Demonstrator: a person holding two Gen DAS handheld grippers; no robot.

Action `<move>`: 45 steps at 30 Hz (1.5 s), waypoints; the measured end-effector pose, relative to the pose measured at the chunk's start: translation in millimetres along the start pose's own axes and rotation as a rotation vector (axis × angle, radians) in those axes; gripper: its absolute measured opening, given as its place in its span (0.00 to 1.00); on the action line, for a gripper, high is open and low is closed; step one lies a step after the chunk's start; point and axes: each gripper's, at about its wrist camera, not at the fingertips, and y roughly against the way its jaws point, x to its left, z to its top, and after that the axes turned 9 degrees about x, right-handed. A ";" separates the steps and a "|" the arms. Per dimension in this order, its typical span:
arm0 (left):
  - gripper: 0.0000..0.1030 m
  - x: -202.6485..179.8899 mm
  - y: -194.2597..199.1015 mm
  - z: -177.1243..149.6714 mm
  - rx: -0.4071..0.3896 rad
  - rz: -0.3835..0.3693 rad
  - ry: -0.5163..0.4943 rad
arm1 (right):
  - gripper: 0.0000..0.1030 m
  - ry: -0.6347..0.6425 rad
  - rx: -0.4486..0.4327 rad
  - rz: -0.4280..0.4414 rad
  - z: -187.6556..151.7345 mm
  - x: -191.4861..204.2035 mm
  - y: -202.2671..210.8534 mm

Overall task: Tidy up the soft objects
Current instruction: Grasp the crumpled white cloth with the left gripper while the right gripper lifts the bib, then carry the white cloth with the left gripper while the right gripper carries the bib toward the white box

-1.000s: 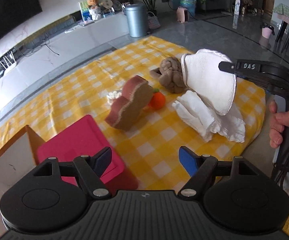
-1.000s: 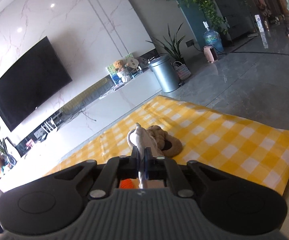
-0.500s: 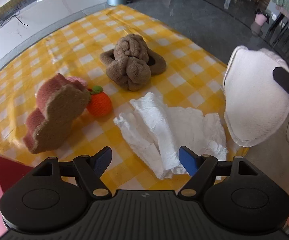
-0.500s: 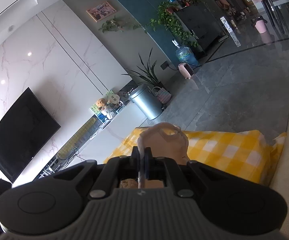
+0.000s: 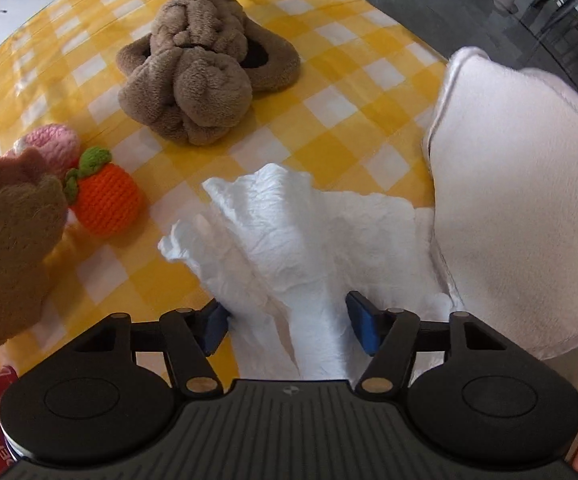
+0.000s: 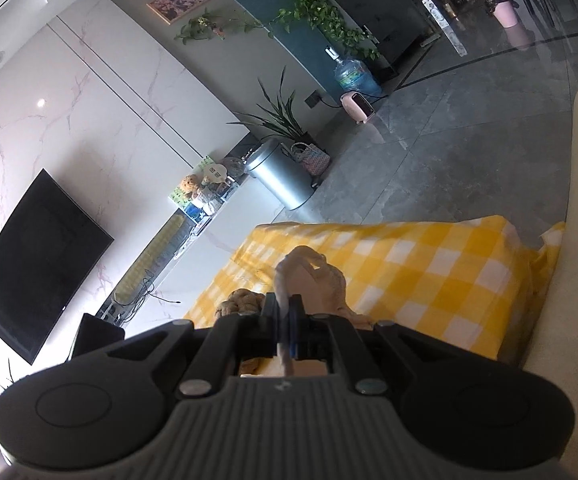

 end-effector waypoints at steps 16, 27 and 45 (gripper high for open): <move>0.13 12.6 61.5 -36.4 -0.110 -0.045 -0.050 | 0.02 0.048 0.005 -0.022 -2.4 11.5 3.5; 0.13 51.8 136.3 -85.8 -0.275 -0.150 -0.009 | 0.03 0.144 0.015 0.070 -9.3 51.5 11.4; 0.13 138.6 236.7 -175.8 -0.476 -0.032 0.176 | 0.03 0.312 0.037 0.258 -30.9 134.8 28.1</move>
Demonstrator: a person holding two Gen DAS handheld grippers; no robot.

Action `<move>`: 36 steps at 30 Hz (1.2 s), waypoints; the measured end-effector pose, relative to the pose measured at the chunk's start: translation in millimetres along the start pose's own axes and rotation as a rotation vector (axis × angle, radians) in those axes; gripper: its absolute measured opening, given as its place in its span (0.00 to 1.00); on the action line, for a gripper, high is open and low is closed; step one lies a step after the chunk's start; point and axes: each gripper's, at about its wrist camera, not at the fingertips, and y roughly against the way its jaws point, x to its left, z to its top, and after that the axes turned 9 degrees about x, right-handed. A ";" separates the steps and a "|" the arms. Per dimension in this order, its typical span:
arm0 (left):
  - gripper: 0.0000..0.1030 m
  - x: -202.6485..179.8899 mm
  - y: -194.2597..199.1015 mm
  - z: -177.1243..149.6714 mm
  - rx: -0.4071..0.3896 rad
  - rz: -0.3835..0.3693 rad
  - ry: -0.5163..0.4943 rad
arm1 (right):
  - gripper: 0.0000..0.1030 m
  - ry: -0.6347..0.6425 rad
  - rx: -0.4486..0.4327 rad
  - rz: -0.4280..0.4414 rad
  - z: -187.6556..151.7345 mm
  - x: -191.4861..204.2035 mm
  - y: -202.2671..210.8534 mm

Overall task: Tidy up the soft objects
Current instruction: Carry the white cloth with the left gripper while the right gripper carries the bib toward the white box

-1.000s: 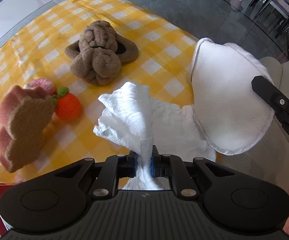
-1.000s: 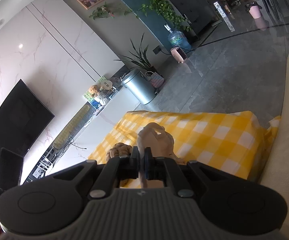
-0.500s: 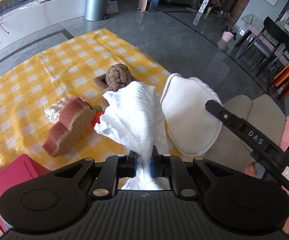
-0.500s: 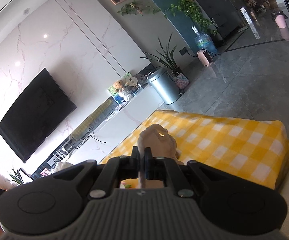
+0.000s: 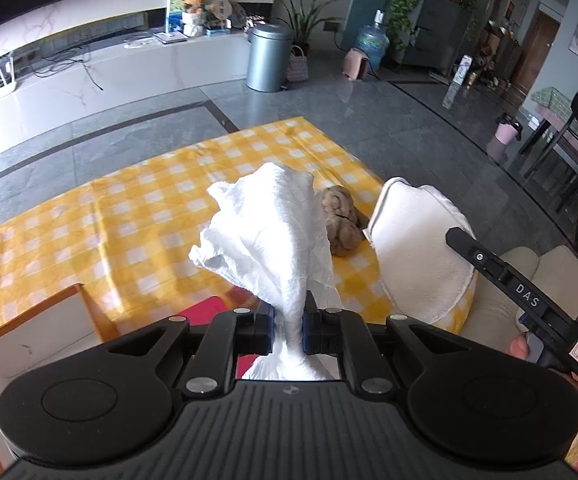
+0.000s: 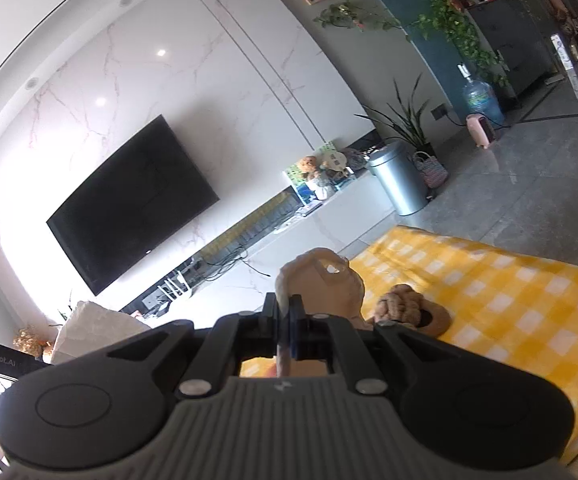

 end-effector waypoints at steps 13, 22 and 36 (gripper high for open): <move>0.13 134.5 79.7 -106.7 -0.235 0.161 0.335 | 0.03 0.133 0.045 0.286 -12.3 95.6 -0.6; 0.13 184.2 73.2 -152.6 -0.294 0.135 0.444 | 0.03 0.267 0.121 0.452 -39.8 172.3 -5.4; 0.13 222.7 56.8 -187.1 -0.305 0.056 0.524 | 0.02 0.429 0.419 0.433 -107.2 258.6 -92.1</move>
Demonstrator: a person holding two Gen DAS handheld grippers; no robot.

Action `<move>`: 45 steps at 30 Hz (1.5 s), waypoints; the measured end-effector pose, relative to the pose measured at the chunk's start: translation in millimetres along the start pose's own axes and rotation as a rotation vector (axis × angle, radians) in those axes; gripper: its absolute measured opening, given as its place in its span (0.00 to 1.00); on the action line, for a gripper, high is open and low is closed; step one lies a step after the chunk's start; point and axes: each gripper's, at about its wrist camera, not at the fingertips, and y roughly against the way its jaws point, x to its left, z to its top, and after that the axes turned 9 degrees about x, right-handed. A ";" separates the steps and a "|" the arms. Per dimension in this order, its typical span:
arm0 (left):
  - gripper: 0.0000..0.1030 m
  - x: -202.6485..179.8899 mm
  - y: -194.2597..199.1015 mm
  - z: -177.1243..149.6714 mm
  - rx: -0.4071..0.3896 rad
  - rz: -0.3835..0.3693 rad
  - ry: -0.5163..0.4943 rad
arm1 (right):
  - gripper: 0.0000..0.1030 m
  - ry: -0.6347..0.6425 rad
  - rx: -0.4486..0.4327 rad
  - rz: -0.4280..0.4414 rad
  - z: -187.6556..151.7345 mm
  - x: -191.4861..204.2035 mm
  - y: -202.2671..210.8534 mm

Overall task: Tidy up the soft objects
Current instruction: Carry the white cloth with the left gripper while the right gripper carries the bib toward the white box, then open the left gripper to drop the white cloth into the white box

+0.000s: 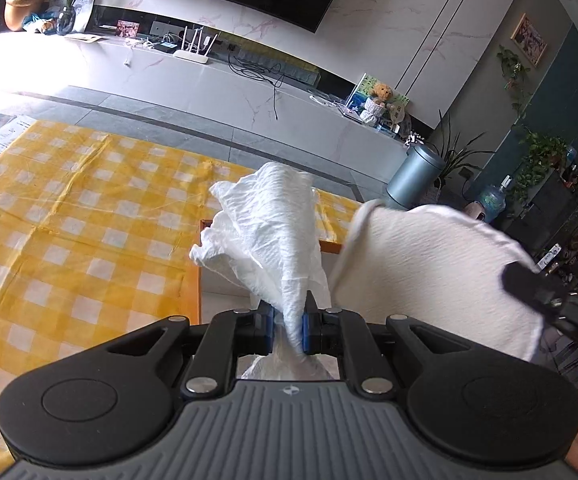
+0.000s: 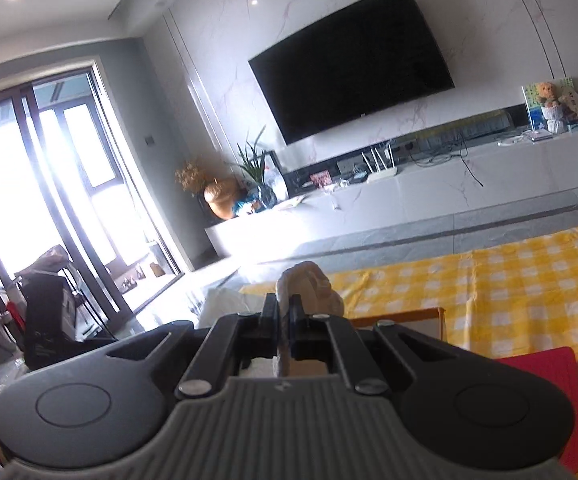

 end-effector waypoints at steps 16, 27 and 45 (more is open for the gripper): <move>0.13 -8.2 -11.7 -1.6 0.005 0.050 -0.039 | 0.02 0.435 0.471 -0.456 -47.0 -19.2 -134.3; 0.13 -19.5 -20.9 -4.2 0.007 0.103 -0.085 | 0.57 0.470 0.289 -0.431 -43.3 -6.3 -87.8; 0.13 -47.9 -89.2 -5.0 0.103 0.287 -0.188 | 0.66 0.144 0.139 -0.384 -14.6 -53.5 -29.9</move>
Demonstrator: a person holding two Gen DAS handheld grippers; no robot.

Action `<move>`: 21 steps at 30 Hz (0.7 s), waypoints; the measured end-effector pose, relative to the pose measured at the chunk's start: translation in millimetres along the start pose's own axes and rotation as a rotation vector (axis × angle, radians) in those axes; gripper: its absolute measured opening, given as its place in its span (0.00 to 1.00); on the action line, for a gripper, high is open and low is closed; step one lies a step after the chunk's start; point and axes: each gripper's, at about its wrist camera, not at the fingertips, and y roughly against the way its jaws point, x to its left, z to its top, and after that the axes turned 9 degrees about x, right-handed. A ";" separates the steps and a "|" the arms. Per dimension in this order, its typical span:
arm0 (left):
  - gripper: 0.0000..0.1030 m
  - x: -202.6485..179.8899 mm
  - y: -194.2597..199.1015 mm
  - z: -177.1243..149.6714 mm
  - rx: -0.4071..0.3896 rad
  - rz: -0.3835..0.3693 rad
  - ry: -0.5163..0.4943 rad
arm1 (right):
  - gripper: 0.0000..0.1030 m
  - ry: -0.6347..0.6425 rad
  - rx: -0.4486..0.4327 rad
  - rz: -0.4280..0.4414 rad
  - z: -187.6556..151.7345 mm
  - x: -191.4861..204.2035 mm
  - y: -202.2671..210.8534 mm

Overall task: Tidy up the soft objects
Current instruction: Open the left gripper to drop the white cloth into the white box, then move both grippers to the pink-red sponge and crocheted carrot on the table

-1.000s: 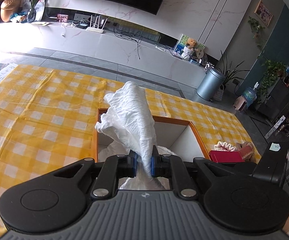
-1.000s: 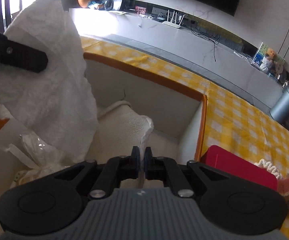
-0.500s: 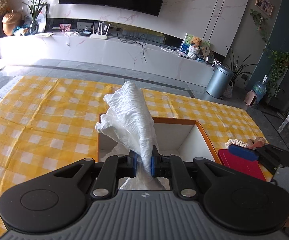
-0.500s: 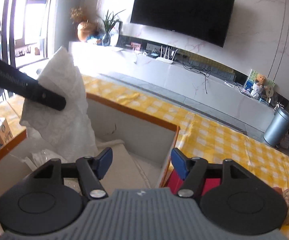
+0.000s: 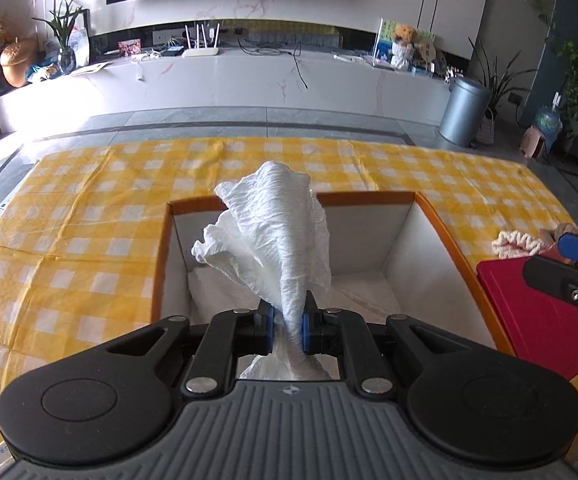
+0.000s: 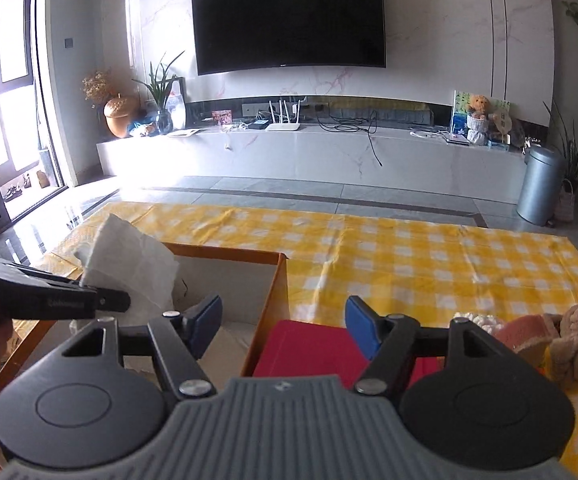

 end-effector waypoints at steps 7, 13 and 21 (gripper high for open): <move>0.15 -8.5 -40.4 -9.5 0.083 0.192 -0.027 | 0.66 -0.008 -0.010 0.011 -0.1 -1.9 3.1; 0.42 -2.5 -25.7 -9.7 0.080 0.136 0.009 | 0.66 -0.015 -0.003 -0.002 -2.1 -6.7 1.9; 0.88 -32.3 49.9 -18.8 -0.237 0.337 -0.025 | 0.67 -0.033 -0.029 -0.003 -1.7 -12.7 10.8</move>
